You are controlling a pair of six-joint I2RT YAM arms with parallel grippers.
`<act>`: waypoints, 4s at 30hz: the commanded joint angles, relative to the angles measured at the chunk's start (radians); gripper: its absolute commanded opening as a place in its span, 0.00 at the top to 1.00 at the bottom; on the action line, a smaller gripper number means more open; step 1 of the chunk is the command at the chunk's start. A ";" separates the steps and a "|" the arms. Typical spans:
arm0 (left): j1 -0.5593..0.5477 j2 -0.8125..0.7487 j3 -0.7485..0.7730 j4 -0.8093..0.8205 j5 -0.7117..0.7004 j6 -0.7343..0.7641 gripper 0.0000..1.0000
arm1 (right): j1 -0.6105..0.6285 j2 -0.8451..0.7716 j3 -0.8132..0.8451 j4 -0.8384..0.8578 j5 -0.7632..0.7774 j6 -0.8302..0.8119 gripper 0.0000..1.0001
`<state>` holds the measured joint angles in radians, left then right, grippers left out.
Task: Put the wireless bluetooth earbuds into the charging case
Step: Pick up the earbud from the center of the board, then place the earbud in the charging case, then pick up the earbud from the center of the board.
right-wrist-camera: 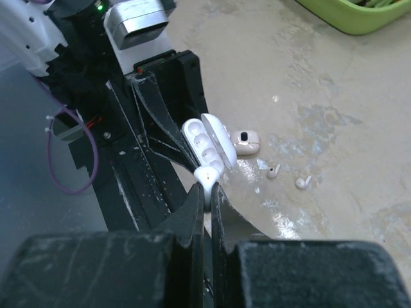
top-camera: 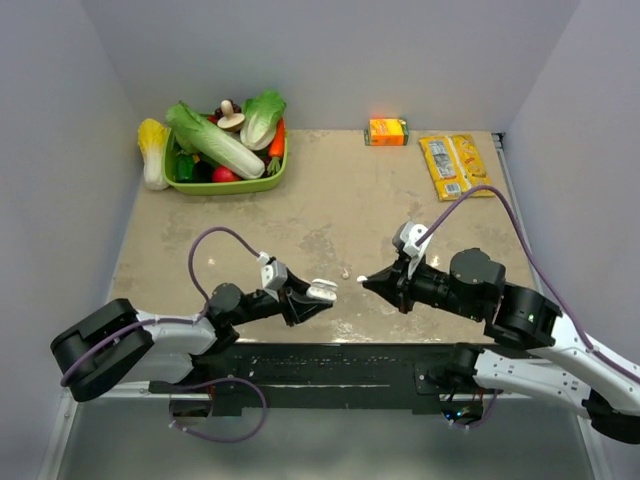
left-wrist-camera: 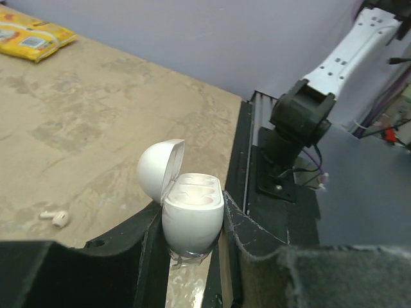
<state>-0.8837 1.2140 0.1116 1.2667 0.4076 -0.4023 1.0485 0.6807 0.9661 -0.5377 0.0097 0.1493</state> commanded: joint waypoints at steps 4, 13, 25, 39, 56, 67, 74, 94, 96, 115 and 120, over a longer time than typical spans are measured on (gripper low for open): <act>0.054 -0.001 0.141 0.278 0.301 -0.130 1.00 | 0.062 0.074 0.062 -0.077 -0.148 -0.105 1.00; 0.072 -0.016 0.250 0.143 0.431 -0.164 1.00 | 0.079 0.112 0.057 -0.039 -0.174 -0.108 1.00; 0.072 0.004 0.275 0.108 0.477 -0.181 1.00 | 0.087 0.146 0.088 -0.004 -0.142 -0.143 1.00; 0.072 0.028 0.278 0.157 0.500 -0.222 1.00 | 0.097 0.168 0.082 0.022 -0.071 -0.143 1.00; 0.072 0.019 0.289 0.188 0.441 -0.208 1.00 | 0.100 0.177 0.059 0.013 -0.079 -0.137 1.00; 0.072 0.032 0.295 0.207 0.405 -0.198 1.00 | 0.102 0.163 0.052 0.030 -0.030 -0.113 0.81; 0.072 0.038 0.277 0.214 0.398 -0.196 1.00 | 0.104 0.083 0.049 0.088 0.058 -0.064 0.61; 0.069 -0.299 0.066 0.001 0.180 -0.072 1.00 | 0.090 0.316 -0.265 0.418 0.247 0.250 0.54; 0.069 -0.338 0.037 -0.024 0.139 -0.070 1.00 | 0.090 0.391 -0.279 0.504 0.196 0.240 0.58; 0.060 -0.449 -0.047 0.019 0.108 -0.096 1.00 | 0.093 0.901 -0.167 0.774 -0.089 0.207 0.62; 0.057 -0.442 -0.050 0.025 0.106 -0.096 1.00 | 0.094 0.930 -0.158 0.775 -0.067 0.202 0.62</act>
<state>-0.8207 0.7666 0.0669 1.2163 0.5297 -0.5049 1.1397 1.6012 0.7616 0.1879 -0.0563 0.3660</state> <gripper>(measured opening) 0.347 0.381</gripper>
